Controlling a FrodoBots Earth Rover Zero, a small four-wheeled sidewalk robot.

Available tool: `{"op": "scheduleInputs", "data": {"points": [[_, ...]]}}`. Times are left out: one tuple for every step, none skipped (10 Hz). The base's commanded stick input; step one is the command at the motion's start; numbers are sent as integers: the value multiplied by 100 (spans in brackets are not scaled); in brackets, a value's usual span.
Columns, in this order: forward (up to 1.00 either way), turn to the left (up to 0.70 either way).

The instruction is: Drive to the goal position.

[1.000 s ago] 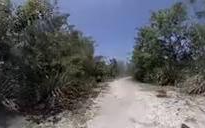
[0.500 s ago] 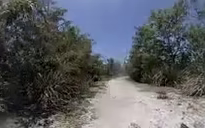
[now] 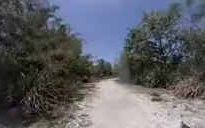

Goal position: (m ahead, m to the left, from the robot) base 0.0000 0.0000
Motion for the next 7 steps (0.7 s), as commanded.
{"op": "scheduleInputs", "data": {"points": [[30, -21], [30, 0], [30, 0], [30, 0], [30, 0], [30, 0], [30, 0]]}}
